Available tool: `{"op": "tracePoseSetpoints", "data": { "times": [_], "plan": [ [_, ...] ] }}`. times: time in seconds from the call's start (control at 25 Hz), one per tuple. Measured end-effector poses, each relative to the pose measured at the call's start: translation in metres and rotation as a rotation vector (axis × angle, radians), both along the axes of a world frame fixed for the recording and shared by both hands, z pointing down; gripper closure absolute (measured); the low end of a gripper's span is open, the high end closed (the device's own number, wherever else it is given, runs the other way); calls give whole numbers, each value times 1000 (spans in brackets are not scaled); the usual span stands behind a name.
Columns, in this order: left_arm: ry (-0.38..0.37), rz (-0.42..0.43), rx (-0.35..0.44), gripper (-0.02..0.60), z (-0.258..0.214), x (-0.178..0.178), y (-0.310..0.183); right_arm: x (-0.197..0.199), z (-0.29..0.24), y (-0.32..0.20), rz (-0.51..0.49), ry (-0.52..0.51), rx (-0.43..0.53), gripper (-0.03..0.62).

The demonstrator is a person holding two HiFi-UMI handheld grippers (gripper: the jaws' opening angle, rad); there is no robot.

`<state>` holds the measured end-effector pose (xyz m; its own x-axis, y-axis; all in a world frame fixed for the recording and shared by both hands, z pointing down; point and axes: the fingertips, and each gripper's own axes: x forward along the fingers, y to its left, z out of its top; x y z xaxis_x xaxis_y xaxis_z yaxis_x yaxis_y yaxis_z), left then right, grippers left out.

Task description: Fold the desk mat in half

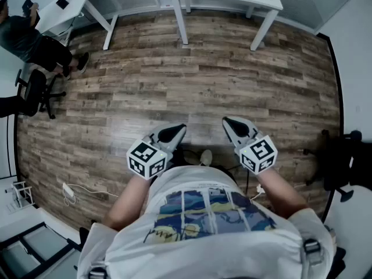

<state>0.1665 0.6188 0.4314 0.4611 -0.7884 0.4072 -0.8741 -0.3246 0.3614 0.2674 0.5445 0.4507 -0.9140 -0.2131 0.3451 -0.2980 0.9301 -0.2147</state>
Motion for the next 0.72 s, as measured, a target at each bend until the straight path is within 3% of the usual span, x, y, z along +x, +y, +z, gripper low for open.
{"op": "tracePoseSetpoints", "data": {
  "times": [0.32,0.72],
  "plan": [
    [26,23,32,580,-4,-46,-35,-47,-6,-33,24,10,35,597],
    [57,72,69,580,-14,-160,-87,-158,-27,-82,96,14,78,594]
  ]
}}
